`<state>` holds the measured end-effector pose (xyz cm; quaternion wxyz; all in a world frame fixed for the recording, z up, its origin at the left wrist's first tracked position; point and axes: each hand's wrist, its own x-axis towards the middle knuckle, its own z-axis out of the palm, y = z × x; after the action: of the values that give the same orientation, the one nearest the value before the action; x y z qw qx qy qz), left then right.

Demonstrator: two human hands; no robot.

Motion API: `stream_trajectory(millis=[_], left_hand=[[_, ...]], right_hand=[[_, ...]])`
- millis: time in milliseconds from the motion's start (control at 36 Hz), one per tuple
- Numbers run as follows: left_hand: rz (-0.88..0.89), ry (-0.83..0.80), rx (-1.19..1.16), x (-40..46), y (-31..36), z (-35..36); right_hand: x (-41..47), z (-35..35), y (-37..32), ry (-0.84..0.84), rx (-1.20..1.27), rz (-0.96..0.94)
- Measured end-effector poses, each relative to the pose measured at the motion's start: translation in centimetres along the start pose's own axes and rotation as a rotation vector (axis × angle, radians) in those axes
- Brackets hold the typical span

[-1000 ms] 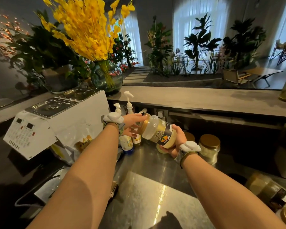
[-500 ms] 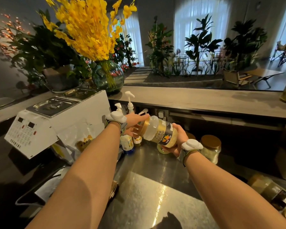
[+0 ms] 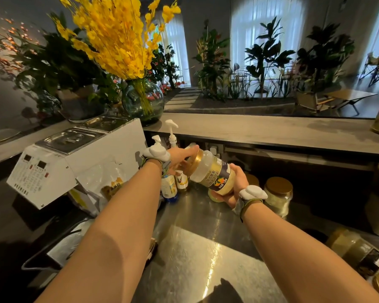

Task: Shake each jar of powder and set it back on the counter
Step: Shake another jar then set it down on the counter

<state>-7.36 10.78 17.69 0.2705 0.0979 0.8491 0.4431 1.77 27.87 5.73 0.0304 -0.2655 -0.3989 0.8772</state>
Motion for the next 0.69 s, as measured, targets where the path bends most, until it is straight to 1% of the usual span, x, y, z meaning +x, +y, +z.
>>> stream_trajectory(millis=[83, 222, 278, 306, 361, 417, 472, 528, 611, 639, 694], left_hand=[[0.025, -0.024, 0.076, -0.2, -0.3, -0.1], [0.122, -0.155, 0.050, 0.1, -0.4, -0.7], [0.114, -0.141, 0.060, 0.1, -0.3, -0.5], [0.096, -0.107, 0.059, -0.1, -0.1, -0.3], [0.008, -0.040, 0.033, -0.1, 0.1, -0.1], [-0.044, -0.027, 0.017, -0.1, 0.1, 0.3], [-0.011, -0.036, 0.046, 0.0, -0.2, 0.4], [0.072, -0.098, 0.063, 0.5, -0.6, 0.0], [0.138, -0.176, 0.056, 0.8, -0.6, -0.3], [0.153, -0.182, 0.054, 0.7, -0.6, -0.2], [0.151, -0.139, 0.061, 0.5, -0.4, 0.3]], right_hand=[[-0.2, 0.0, -0.2, -0.009, -0.020, 0.007], [-0.2, -0.4, -0.1, -0.016, 0.007, 0.027], [-0.3, -0.5, -0.1, -0.021, 0.011, 0.027], [-0.4, -0.5, -0.1, -0.020, 0.005, 0.024], [-0.5, -0.5, -0.2, -0.017, -0.011, 0.023], [-0.5, -0.6, -0.3, -0.014, -0.034, 0.015], [-0.5, -0.7, -0.2, -0.010, -0.047, 0.011], [-0.6, -0.8, -0.2, -0.011, -0.038, 0.014], [-0.8, -1.0, -0.1, -0.007, 0.005, 0.024], [-0.7, -1.0, -0.1, -0.010, 0.013, 0.023], [-0.8, -0.8, -0.1, -0.022, 0.012, 0.015]])
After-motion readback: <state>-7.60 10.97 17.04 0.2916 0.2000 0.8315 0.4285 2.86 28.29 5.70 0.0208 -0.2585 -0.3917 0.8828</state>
